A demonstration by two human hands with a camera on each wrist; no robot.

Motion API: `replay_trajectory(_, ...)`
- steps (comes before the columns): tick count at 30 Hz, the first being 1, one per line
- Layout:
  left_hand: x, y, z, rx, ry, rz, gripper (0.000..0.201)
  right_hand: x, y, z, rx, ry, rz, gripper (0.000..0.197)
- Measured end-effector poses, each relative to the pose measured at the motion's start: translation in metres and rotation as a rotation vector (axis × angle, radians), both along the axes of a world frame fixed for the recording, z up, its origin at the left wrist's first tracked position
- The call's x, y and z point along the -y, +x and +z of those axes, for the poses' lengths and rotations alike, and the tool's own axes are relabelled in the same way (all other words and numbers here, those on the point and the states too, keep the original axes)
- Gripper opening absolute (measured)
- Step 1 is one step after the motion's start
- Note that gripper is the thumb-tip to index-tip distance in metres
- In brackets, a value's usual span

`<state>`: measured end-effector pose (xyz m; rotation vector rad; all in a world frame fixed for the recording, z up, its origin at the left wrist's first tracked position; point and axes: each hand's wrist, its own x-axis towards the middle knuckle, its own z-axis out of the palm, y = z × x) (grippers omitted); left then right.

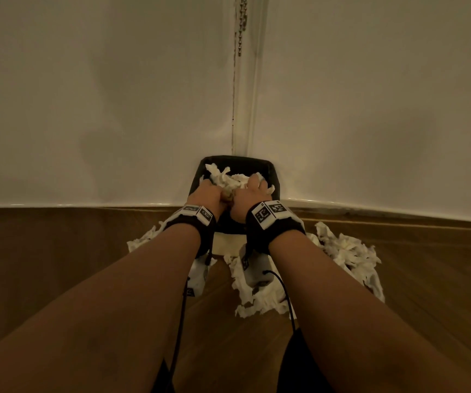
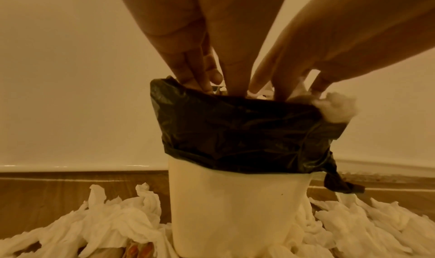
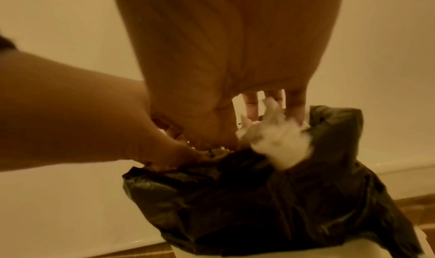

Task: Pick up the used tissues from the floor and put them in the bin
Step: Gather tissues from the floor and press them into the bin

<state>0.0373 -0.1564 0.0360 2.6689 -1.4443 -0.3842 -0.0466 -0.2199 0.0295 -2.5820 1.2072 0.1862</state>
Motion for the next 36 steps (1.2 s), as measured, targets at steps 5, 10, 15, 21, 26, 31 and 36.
replay_trajectory(5,0.001,0.001,0.001,0.043,0.082,-0.027,0.034,-0.003,0.004,0.006,0.106,0.052,0.060,0.034)
replay_trajectory(10,-0.001,-0.001,-0.004,0.085,0.234,-0.140,0.030,-0.009,0.011,-0.001,-0.014,0.116,0.084,0.041)
replay_trajectory(15,-0.003,0.002,-0.008,0.095,0.248,-0.149,0.036,-0.002,0.019,-0.011,-0.150,0.158,0.146,0.042)
replay_trajectory(21,-0.003,0.005,-0.016,0.140,0.271,-0.160,0.036,0.008,0.019,-0.023,-0.215,0.192,0.110,0.050)
replay_trajectory(26,-0.013,0.009,-0.014,0.079,0.176,-0.139,0.034,0.013,0.015,-0.030,-0.138,0.181,0.162,0.057)
replay_trajectory(31,-0.027,0.020,0.011,0.057,-0.129,-0.022,0.034,0.007,0.032,-0.003,-0.210,0.059,0.025,0.074)
replay_trajectory(36,-0.048,0.026,0.026,-0.001,-0.245,0.045,0.030,0.002,0.013,0.013,-0.045,-0.114,0.050,0.048)
